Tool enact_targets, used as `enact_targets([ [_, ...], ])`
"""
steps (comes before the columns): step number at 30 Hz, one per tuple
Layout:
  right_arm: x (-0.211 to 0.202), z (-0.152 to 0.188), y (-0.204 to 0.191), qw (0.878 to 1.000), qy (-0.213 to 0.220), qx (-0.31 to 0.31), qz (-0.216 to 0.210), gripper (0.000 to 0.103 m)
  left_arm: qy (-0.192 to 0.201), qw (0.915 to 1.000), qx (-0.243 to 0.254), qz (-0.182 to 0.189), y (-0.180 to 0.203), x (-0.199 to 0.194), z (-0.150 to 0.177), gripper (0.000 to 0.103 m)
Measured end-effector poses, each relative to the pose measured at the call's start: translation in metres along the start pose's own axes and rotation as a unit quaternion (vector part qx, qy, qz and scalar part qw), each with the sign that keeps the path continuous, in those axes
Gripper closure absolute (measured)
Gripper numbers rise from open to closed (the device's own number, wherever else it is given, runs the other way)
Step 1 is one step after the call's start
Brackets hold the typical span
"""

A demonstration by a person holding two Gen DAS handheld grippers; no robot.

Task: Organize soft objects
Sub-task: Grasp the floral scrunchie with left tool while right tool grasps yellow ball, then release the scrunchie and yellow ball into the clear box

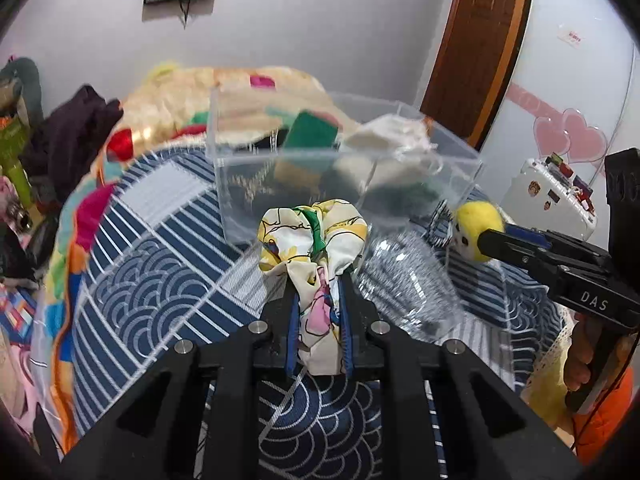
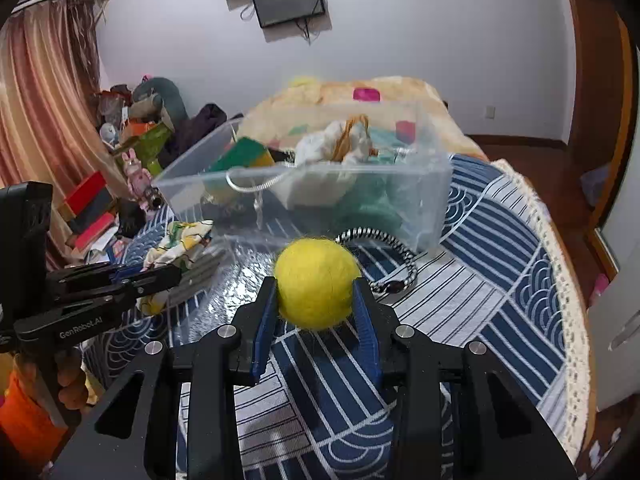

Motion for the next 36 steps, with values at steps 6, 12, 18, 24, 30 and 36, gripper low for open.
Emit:
enact_targets([
  [6,-0.014,-0.016,0.000,1.000,0.029,-0.002,0.001,0.069,0.055,0.9984,0.013,-0.007,0.006,-0.021,-0.036,0.086],
  [12,-0.027,-0.043,0.005,0.997,0.071,-0.003,0.016,0.069,0.100,0.9944,0.019,-0.029,0.004,-0.033,-0.070,0.086],
  [18,-0.031,-0.070,0.011,0.994,0.105,-0.008,0.040,0.069,0.102,0.9929,0.023,-0.058,-0.008,-0.020,-0.089,0.086],
  [24,-0.001,-0.078,0.021,0.995,0.083,0.004,0.055,0.068,0.068,0.9947,0.000,-0.077,-0.030,0.017,-0.095,0.086],
  [30,0.024,-0.077,0.030,0.996,0.051,0.019,0.066,0.068,0.055,0.9943,0.007,-0.091,-0.034,0.039,-0.098,0.086],
  [36,0.036,-0.071,0.028,0.997,0.030,0.009,0.076,0.068,0.035,0.9955,0.005,-0.088,-0.038,0.057,-0.097,0.086],
])
Point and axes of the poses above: each gripper's, at about its wrist camera, not at the fingertips, and x roughly the way its jaws point, y to its right, z to its underside, the point moved 5 cm from there along x, roughly the way its jaws point
